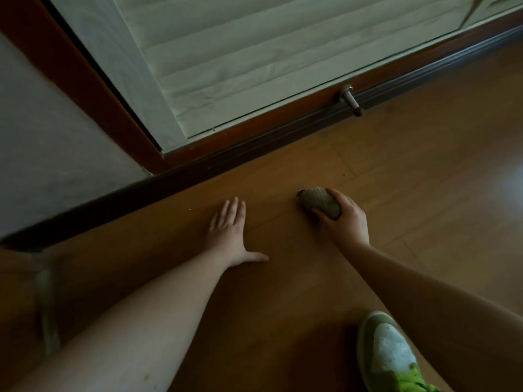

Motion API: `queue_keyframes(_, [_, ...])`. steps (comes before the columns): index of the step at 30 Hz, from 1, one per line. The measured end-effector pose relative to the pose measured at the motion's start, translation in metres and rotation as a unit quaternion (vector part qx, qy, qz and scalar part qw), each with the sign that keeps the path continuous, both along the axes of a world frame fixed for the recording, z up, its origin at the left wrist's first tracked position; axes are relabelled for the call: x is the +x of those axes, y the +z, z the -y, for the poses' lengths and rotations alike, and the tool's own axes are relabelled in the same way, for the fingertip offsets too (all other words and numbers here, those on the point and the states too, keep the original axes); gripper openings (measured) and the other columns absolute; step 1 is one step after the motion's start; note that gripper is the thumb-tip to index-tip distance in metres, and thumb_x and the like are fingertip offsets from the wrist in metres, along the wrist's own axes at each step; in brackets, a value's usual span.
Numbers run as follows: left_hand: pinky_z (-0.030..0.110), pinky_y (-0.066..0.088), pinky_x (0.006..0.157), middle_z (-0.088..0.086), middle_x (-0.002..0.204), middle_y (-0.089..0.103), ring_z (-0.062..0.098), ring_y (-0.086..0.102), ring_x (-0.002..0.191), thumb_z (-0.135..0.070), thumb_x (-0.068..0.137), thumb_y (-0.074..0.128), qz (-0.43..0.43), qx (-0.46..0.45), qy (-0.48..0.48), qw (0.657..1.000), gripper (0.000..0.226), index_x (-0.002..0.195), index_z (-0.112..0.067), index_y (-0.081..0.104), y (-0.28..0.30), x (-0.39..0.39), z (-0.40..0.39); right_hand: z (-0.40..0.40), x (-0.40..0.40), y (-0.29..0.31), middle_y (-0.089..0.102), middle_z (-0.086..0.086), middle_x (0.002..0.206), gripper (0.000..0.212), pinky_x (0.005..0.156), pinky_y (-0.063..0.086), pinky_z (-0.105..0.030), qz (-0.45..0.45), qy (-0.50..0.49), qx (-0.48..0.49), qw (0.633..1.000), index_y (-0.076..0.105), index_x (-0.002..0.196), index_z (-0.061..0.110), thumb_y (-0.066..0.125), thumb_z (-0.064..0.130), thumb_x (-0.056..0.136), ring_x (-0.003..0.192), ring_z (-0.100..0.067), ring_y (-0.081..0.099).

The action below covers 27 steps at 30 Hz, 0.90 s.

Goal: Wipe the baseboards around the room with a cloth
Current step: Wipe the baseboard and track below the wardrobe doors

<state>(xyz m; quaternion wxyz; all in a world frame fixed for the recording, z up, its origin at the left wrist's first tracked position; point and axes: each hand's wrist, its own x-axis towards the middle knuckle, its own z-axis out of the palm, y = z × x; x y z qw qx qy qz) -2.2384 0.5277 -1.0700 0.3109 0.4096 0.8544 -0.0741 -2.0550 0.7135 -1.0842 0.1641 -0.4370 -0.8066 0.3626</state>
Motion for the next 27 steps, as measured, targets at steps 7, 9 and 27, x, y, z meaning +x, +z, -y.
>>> queue_keyframes(7, [0.046,-0.012,0.119,0.004,0.157,-0.040,0.024,-0.032,0.146,-0.082,0.059,0.071,-0.002,-0.040,-0.033,0.999,0.151,0.150,-0.021,-0.033,-0.008,-0.014,-0.036,-0.013,-0.001,-0.017,0.061,0.005,0.129,0.058,0.099,0.044,-0.025,-0.030,-0.006,0.007,1.000,0.056,0.134,0.024,0.076,0.043,0.083,0.115,-0.007,0.054])
queue_keyframes(9, [0.048,-0.017,0.118,0.004,0.154,-0.044,0.024,-0.035,0.145,-0.086,0.057,0.068,-0.008,-0.062,-0.052,0.997,0.154,0.147,-0.018,-0.037,-0.012,-0.022,-0.045,-0.027,-0.013,-0.021,0.060,0.005,0.132,0.059,0.102,0.045,-0.029,-0.037,0.015,0.017,0.999,0.055,0.136,0.023,0.075,0.043,0.083,0.119,-0.010,0.054])
queue_keyframes(27, [0.050,-0.025,0.113,-0.002,0.132,-0.066,0.023,-0.054,0.128,-0.091,0.057,0.060,0.058,-0.176,-0.041,0.982,0.154,0.133,-0.020,-0.053,-0.004,-0.025,-0.064,-0.054,-0.029,-0.043,0.051,-0.008,0.145,0.069,0.114,0.037,-0.042,0.021,0.133,0.056,0.989,0.046,0.145,0.013,0.077,0.026,0.085,0.138,-0.022,0.042])
